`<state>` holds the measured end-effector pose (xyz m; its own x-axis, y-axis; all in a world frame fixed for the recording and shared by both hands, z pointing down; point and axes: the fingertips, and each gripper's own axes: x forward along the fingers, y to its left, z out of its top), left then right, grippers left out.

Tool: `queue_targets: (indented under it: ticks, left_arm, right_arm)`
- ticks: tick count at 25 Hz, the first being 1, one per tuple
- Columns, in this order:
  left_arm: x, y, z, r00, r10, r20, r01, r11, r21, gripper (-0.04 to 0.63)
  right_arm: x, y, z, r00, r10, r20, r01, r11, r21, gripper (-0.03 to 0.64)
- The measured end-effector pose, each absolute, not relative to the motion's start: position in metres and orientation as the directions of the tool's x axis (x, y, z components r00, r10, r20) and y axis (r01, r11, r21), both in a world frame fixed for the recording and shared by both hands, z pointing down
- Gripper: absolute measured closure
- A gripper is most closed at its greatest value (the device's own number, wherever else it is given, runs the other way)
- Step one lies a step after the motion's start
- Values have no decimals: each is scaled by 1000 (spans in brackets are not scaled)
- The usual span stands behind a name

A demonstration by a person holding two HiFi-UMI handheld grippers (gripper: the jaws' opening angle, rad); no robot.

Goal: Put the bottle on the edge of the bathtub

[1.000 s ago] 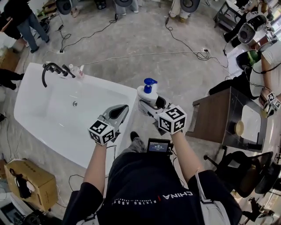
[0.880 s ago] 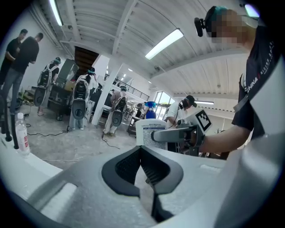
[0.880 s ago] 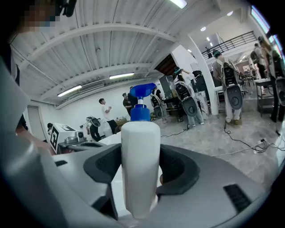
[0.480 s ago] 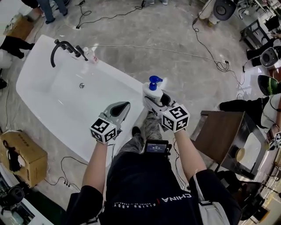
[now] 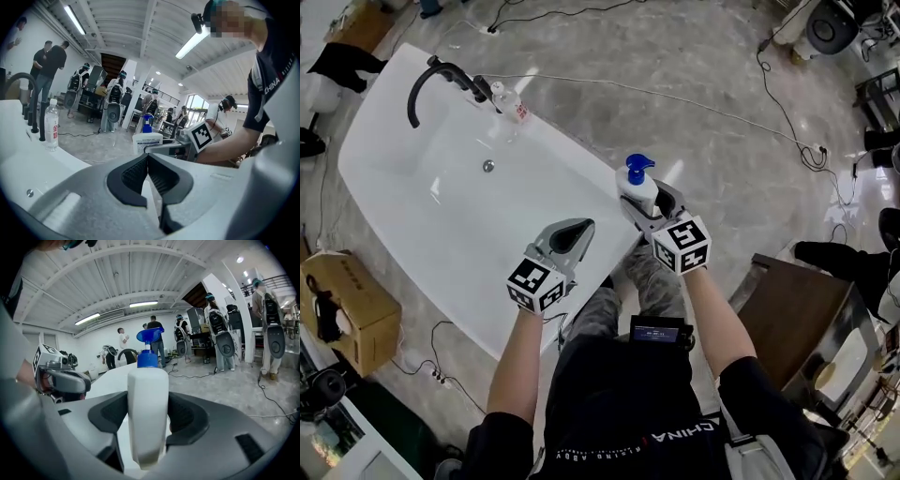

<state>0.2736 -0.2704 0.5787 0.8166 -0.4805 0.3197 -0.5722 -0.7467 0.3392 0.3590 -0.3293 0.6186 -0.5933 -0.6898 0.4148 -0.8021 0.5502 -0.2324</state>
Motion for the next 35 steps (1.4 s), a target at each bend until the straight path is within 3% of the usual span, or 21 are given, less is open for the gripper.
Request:
queue_targets:
  ticks: [10, 20, 35]
  left_arm:
    - [287, -299, 657, 798, -499, 337, -600, -708, 373, 586]
    - [273, -307, 683, 750, -545, 374, -661, -636, 399, 586]
    - [276, -310, 671, 737, -544, 401, -676, -613, 409, 586]
  right_arm:
    - [340, -375, 697, -611, -673, 416, -784, 586, -204, 353]
    - [320, -405, 710, -662, -652, 369, -738, 652, -172, 353]
    - [319, -376, 722, -667, -570, 480, -653, 757, -9, 353]
